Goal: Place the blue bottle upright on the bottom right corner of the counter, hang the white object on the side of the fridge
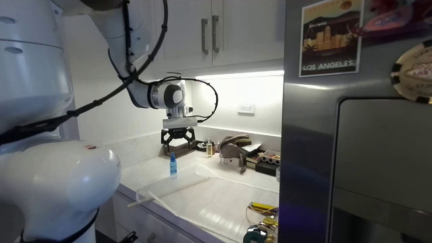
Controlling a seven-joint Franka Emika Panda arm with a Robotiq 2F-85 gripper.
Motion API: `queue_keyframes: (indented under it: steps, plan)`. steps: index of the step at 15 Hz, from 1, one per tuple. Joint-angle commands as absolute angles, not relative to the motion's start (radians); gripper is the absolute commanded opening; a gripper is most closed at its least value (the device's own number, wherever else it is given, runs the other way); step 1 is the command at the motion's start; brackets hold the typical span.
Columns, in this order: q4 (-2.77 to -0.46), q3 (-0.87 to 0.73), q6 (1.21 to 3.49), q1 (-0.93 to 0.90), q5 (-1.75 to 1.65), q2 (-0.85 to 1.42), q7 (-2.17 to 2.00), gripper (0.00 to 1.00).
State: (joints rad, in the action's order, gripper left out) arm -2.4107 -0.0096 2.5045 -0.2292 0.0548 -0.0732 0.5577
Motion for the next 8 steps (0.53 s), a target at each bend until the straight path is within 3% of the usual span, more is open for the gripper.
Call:
queue_keyframes:
  steps: [1,8]
  plan:
    - [-2.323,0.032,2.450,-0.201,0.145,-0.003,0.641,1.00]
    - [-2.289,0.082,2.388,-0.159,0.174,0.024,0.644,1.00]
